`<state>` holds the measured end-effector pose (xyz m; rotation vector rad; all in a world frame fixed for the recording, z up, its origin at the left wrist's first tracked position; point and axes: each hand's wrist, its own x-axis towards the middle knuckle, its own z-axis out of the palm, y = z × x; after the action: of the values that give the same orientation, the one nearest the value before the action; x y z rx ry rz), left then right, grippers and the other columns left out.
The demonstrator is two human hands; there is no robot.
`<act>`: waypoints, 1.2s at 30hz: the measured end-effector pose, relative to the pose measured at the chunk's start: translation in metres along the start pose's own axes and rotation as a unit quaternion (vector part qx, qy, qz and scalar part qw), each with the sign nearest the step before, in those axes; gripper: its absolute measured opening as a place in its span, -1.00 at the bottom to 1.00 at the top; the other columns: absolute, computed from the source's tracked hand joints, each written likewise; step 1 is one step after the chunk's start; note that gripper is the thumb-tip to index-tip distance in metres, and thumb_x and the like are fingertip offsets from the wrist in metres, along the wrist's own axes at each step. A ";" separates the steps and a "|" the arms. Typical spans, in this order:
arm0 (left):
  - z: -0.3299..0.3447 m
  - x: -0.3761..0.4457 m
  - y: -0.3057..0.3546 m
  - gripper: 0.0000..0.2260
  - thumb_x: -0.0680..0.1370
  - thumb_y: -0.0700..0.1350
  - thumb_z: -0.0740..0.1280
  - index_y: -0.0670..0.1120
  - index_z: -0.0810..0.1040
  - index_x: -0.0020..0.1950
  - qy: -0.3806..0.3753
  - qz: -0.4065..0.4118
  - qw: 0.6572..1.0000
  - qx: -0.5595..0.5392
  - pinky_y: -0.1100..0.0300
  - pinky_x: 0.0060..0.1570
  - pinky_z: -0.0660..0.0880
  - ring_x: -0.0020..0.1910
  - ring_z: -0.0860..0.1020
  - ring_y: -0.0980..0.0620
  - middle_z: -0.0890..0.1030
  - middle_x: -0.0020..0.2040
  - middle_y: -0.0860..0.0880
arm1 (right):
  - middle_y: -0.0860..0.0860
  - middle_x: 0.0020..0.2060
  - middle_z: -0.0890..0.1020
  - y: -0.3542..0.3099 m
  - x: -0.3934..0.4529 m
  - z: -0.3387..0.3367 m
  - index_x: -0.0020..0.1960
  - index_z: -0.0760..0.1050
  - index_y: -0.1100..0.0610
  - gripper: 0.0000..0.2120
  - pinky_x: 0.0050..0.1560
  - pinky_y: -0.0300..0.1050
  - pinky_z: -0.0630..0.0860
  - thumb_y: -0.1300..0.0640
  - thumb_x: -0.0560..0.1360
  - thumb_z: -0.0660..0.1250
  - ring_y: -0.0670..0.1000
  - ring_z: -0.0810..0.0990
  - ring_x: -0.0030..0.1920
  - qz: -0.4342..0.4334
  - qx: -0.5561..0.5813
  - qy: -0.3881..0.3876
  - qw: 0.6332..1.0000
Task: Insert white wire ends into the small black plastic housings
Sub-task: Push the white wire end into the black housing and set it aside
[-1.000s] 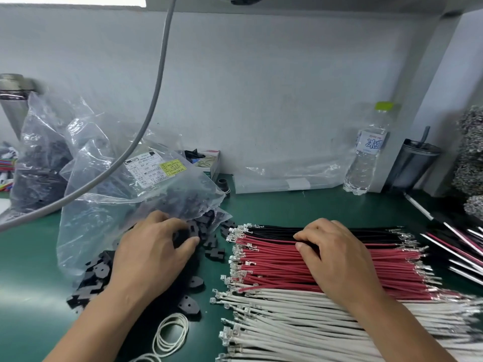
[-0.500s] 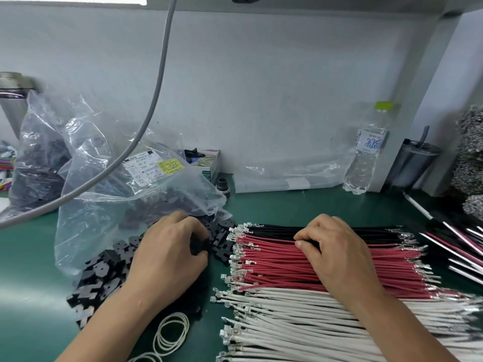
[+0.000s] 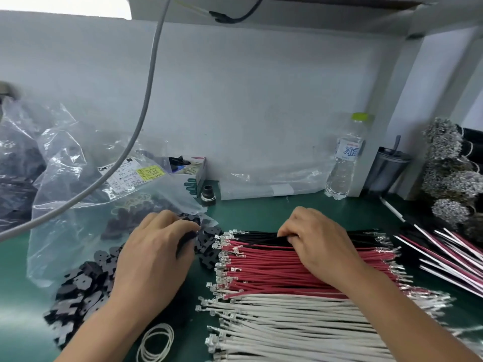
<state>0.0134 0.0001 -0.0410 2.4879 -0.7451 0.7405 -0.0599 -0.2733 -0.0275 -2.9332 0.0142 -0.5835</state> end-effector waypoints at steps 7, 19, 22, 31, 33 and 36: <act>0.000 -0.004 0.011 -0.79 0.51 -0.26 0.49 0.02 0.65 0.05 0.022 -0.058 0.970 -0.234 0.18 -0.23 0.53 -0.23 0.60 0.07 0.62 -0.09 0.08 | -0.19 -0.15 0.51 -0.008 -0.018 -0.030 0.11 0.62 -0.06 -0.79 -0.26 -0.22 0.48 0.19 0.54 0.43 -0.15 0.46 -0.21 -0.039 -0.044 0.077 0.995; -0.004 -0.009 0.035 -0.74 0.24 -0.19 0.61 -0.12 0.74 -0.09 -0.129 -0.209 0.760 -0.601 0.13 -0.23 0.68 -0.19 0.74 -0.19 0.73 -0.13 -0.27 | -0.12 -0.24 0.44 -0.021 -0.048 -0.041 0.17 0.68 0.01 -0.52 -0.41 -0.28 0.28 -0.26 0.63 0.12 -0.13 0.37 -0.33 -0.087 -0.013 0.229 0.969; -0.002 -0.009 0.036 -0.75 0.24 -0.22 0.61 -0.14 0.74 -0.10 -0.135 -0.205 0.758 -0.604 0.15 -0.20 0.68 -0.16 0.75 -0.16 0.74 -0.10 -0.25 | -0.09 -0.25 0.47 -0.022 -0.049 -0.040 0.07 0.70 0.03 -0.66 -0.42 -0.23 0.36 -0.14 0.63 0.23 -0.08 0.41 -0.33 -0.094 -0.018 0.246 0.965; -0.008 -0.012 0.040 -0.74 0.28 -0.18 0.57 -0.08 0.77 -0.04 -0.146 -0.205 0.761 -0.598 0.19 -0.22 0.67 -0.15 0.75 -0.18 0.75 -0.13 -0.22 | -0.05 -0.15 0.56 -0.022 -0.054 -0.014 0.07 0.67 0.11 -0.85 -0.38 -0.05 0.53 0.28 0.52 0.48 -0.02 0.53 -0.22 -0.128 0.021 0.206 0.970; -0.010 -0.012 0.041 -0.77 0.36 -0.15 0.54 -0.05 0.75 0.00 -0.146 -0.186 0.768 -0.596 0.13 -0.23 0.68 -0.16 0.74 -0.19 0.74 -0.11 -0.19 | -0.05 -0.13 0.57 -0.024 -0.055 -0.012 0.09 0.67 0.10 -0.84 -0.35 -0.07 0.54 0.28 0.55 0.44 -0.02 0.55 -0.20 -0.124 0.030 0.208 0.970; -0.011 -0.012 0.042 -0.81 0.47 -0.12 0.46 0.00 0.70 0.07 -0.140 -0.161 0.776 -0.593 0.11 -0.29 0.65 -0.25 0.70 -0.18 0.68 -0.13 -0.12 | -0.05 -0.15 0.56 -0.025 -0.054 -0.011 0.16 0.68 0.09 -0.75 -0.32 -0.16 0.51 0.32 0.53 0.45 -0.06 0.51 -0.21 -0.107 0.044 0.211 0.971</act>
<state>-0.0237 -0.0215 -0.0297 1.4403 -0.5626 -0.2503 -0.1144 -0.2483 -0.0347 -2.6847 -0.2757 -1.1976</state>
